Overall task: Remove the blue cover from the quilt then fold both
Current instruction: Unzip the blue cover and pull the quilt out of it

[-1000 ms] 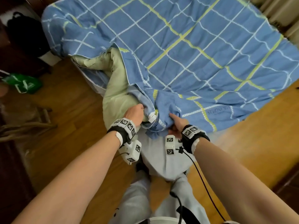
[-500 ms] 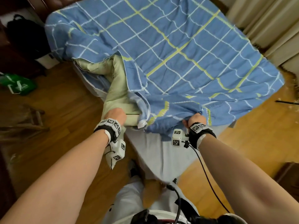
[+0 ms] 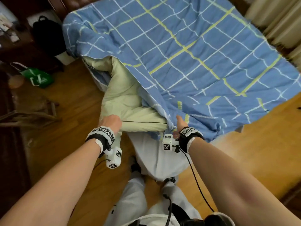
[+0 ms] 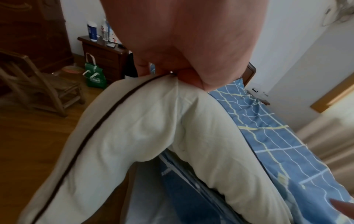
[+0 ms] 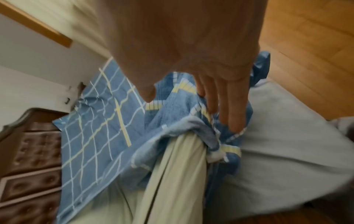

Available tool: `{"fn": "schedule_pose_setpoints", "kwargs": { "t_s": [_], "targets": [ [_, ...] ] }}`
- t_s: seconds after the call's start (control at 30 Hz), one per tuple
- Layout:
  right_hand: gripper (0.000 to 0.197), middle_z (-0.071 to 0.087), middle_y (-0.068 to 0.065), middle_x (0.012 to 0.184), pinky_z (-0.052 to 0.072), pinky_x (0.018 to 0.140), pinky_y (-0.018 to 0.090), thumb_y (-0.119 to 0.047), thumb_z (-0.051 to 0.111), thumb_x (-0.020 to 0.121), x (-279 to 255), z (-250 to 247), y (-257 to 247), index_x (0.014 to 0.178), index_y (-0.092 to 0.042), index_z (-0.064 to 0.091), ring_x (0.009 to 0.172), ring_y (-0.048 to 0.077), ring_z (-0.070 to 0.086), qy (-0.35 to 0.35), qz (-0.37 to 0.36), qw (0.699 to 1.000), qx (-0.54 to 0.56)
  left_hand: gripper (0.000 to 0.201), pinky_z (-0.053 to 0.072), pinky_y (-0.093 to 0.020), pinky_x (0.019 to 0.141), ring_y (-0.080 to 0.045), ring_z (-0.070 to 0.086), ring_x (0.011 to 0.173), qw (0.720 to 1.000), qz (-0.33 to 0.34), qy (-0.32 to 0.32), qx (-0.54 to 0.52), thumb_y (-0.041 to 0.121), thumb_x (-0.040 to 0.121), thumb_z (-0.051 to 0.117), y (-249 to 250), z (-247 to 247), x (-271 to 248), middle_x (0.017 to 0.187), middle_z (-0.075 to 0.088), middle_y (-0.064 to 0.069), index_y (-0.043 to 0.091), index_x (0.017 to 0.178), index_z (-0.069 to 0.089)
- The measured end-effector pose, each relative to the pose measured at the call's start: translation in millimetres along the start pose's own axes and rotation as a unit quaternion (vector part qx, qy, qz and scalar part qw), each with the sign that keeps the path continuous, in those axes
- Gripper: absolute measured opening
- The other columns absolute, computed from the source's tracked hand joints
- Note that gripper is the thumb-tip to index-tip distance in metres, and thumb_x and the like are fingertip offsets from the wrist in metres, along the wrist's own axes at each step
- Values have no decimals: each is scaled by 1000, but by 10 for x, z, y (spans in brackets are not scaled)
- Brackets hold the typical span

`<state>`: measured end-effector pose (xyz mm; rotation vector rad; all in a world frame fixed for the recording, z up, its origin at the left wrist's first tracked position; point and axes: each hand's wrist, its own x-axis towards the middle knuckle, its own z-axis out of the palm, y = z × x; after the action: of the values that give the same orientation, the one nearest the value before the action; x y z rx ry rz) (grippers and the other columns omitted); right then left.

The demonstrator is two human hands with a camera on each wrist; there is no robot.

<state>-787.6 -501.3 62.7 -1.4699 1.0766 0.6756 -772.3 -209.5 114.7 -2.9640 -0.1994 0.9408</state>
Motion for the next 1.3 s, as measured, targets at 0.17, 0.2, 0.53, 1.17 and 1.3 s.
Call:
{"fn": "schedule_pose_setpoints", "kwargs": {
  "t_s": [0.17, 0.2, 0.53, 1.17, 1.3],
  "targets": [
    [56, 67, 19, 102, 55, 60, 31, -50, 49, 95, 193, 415, 140, 126, -4, 57, 84, 32, 68, -67, -14, 993, -99, 30, 42, -34, 70, -27, 51, 80, 998, -1, -53, 25, 3, 93, 30, -326, 172, -141, 106, 63, -15, 9, 95, 59],
    [52, 65, 19, 115, 57, 63, 30, -41, 53, 97, 210, 465, 142, 134, -5, 51, 97, 32, 68, -59, -13, 996, -60, 27, 41, -33, 70, -27, 52, 80, 998, -17, -52, 13, 6, 93, 32, -368, 165, -135, 106, 63, -14, 12, 93, 58],
    [51, 70, 24, 109, 58, 85, 48, -18, 81, 77, -164, 161, -509, 117, 8, 63, 90, 34, 70, -83, -92, 992, 29, 62, 47, -43, 94, -27, 54, 120, 967, 237, 38, -85, 42, 80, 66, 1154, -14, 275, 133, 50, -2, 25, 134, 41],
    [30, 69, 13, 80, 56, 64, 36, -27, 49, 102, 323, -818, -796, 96, 0, 60, 69, 25, 69, -167, -110, 978, 56, 26, 48, -39, 76, -34, 64, 97, 983, 98, 153, -26, 16, 90, 55, 2373, -171, 66, 113, 64, -5, 20, 115, 56],
    [39, 68, 24, 77, 58, 57, 45, -25, 38, 103, 271, -877, -829, 102, 11, 54, 64, 37, 70, -149, -91, 982, 67, 28, 49, -37, 74, -33, 65, 95, 986, 80, 144, 26, 21, 88, 57, 2495, -344, -134, 110, 67, -3, 24, 117, 58]
  ]
}}
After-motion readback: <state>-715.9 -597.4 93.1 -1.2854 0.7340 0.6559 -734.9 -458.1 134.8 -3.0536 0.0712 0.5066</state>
